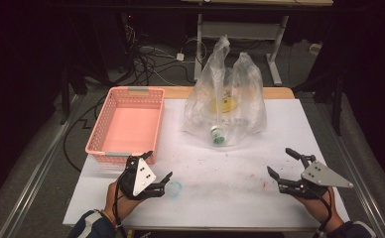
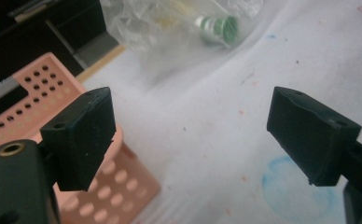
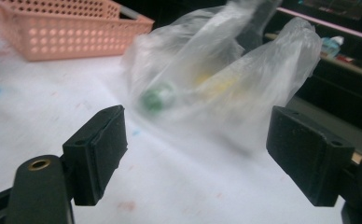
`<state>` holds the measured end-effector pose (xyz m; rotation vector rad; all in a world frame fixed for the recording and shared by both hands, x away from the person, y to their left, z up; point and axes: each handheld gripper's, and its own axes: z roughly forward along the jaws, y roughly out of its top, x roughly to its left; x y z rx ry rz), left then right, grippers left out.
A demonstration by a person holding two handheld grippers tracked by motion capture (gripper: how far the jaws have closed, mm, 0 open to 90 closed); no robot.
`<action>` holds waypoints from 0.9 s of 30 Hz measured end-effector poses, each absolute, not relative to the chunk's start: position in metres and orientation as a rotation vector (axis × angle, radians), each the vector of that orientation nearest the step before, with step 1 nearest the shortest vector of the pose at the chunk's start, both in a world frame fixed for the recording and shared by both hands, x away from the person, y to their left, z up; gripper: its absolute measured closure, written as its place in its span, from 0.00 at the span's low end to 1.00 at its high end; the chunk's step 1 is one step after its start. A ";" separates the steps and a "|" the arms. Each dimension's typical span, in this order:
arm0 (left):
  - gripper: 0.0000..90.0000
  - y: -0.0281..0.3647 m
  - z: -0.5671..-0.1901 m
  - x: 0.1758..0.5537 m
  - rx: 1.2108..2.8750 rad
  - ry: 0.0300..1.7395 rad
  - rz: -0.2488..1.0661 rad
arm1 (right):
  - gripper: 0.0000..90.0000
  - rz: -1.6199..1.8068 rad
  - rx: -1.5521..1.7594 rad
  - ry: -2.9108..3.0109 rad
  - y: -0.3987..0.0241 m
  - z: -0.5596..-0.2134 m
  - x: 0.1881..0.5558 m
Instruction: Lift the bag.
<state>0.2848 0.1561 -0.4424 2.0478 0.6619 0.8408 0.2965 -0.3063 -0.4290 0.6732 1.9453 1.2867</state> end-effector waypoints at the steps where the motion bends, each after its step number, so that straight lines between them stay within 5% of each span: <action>1: 0.17 0.158 -0.443 0.283 2.046 0.666 0.836 | 0.23 1.276 0.669 1.970 -0.306 -0.433 0.295; 27: 0.17 0.157 -0.442 0.286 2.050 0.653 0.852 | 0.22 1.250 0.634 1.962 -0.305 -0.431 0.289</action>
